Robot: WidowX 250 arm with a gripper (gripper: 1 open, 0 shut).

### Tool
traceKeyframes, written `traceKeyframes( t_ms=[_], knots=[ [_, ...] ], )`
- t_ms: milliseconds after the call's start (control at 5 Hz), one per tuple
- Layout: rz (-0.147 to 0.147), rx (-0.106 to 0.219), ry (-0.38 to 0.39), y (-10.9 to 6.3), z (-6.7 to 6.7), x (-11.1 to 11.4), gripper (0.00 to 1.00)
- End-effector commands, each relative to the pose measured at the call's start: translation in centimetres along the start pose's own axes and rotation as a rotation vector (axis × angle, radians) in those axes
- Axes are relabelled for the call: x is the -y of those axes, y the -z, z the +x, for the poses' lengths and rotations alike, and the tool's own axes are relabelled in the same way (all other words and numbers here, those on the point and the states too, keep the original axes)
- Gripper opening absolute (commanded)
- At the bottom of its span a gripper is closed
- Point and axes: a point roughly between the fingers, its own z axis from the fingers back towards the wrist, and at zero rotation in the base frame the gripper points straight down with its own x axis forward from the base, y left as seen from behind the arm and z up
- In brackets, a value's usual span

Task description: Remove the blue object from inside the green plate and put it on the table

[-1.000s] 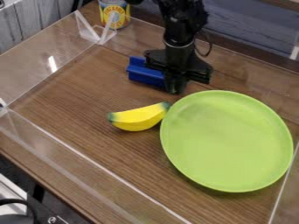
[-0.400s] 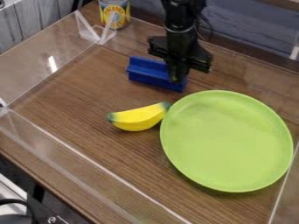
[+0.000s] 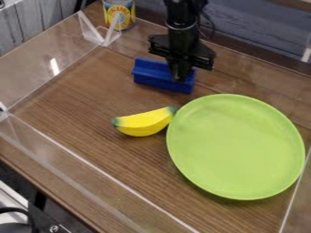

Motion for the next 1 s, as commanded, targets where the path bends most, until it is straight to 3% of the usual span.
traceKeyframes(
  t_ms=[0,200,400,800],
  knots=[
    [0.014,0.049,-0.041,-0.9,1.8,-1.6,0.0],
    [0.026,0.04,-0.072,-1.0,1.8,-2.7,0.0],
    [0.021,0.038,-0.013,-0.8,2.2,-2.5,0.0],
    [0.001,0.032,0.119,-2.0,3.2,-3.3,0.0]
  ],
)
